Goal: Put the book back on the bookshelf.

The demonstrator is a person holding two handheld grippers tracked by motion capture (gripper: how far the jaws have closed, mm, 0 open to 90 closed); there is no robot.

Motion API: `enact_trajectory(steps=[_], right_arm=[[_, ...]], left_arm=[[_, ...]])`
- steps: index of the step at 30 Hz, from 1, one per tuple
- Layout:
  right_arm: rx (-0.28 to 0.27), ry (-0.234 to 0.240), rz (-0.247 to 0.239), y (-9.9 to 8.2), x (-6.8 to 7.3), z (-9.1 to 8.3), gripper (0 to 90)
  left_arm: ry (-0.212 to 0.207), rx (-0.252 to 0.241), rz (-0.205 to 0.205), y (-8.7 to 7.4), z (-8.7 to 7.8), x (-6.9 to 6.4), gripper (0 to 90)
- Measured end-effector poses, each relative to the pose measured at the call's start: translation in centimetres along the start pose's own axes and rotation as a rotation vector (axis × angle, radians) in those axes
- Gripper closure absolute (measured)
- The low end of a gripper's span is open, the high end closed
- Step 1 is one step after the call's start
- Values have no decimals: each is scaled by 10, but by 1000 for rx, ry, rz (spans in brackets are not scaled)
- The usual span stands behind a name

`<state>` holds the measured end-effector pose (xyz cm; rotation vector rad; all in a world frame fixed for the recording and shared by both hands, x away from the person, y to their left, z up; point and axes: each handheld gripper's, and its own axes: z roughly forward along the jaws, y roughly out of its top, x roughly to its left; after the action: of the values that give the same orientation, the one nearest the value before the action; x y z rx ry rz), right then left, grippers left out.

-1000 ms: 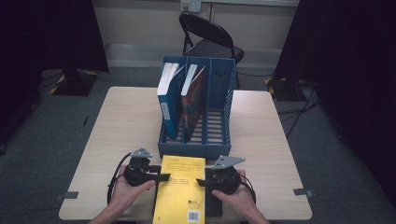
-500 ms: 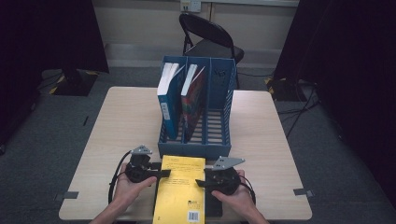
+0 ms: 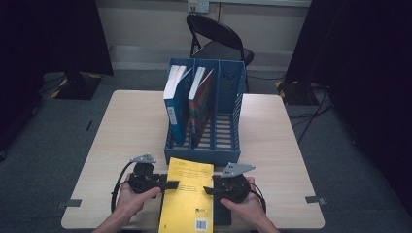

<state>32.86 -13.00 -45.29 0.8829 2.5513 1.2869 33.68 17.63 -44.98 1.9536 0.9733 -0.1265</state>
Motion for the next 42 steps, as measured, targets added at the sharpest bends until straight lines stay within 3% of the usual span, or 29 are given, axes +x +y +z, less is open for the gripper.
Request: enact_trajectory(steps=[5,9,11,16,20,26,29,36,42], right_arm=[[-2,0,3,0,0,0,460],[-3,2,5,0,0,0,460],[-3,2,5,0,0,0,460],[-4,2,4,0,0,0,460],[5,1,3,1,0,0,458],[15,-2,23,-1,-1,-1,357],[18,24,45,-2,-3,-2,323],[21,58,52,-5,-1,-2,290],[11,82,57,-5,0,-2,249]], left_arm=[[-35,2,-24,-2,1,-2,488],[-111,13,-49,-2,8,-2,611],[-137,17,-58,-1,13,-3,619],[-148,33,-21,-1,19,-11,638],[-174,22,-29,-2,19,-8,742],[-173,8,2,-2,18,-9,765],[-147,-4,49,-4,16,-14,766],[-134,-37,69,-5,13,-20,768],[-142,-64,122,-6,9,-24,768]])
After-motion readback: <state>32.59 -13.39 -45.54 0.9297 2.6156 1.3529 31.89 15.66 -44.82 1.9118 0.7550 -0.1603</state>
